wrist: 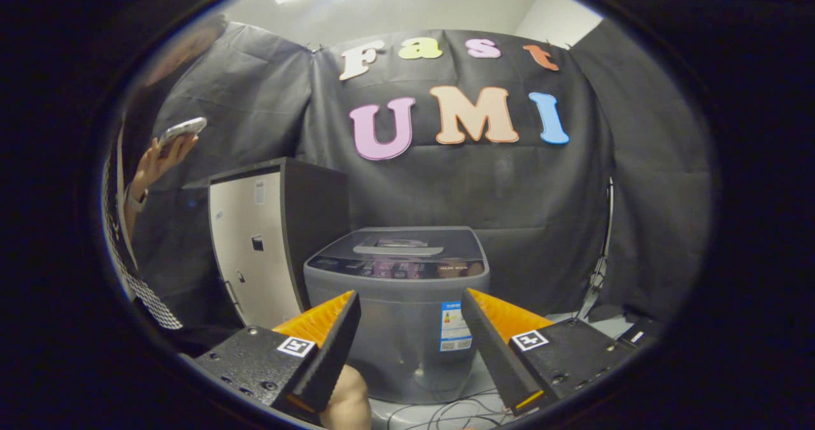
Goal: Put the clothes into the washing machine and then close the washing machine lid.
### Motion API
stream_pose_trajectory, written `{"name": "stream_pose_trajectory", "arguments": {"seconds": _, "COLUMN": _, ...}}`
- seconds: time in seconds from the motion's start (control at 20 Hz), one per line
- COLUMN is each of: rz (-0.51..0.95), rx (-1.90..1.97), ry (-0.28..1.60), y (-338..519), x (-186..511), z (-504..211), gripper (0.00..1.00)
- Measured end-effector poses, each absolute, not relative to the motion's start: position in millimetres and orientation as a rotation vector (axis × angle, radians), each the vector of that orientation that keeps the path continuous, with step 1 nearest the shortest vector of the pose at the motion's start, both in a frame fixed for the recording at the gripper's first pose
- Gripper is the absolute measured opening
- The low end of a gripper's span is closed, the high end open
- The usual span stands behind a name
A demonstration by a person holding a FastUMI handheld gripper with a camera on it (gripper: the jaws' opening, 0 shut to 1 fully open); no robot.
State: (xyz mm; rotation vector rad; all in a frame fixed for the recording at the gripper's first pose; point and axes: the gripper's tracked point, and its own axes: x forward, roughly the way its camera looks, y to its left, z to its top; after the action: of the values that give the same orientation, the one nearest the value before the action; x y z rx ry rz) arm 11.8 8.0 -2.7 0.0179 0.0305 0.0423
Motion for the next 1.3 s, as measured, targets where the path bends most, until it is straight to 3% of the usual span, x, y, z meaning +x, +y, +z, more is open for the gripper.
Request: {"name": "stream_pose_trajectory", "arguments": {"seconds": 1.3, "rz": 0.027, "rx": 0.016, "ry": 0.021, "y": 7.5, "x": 4.9, "z": -2.1, "gripper": 0.97}}
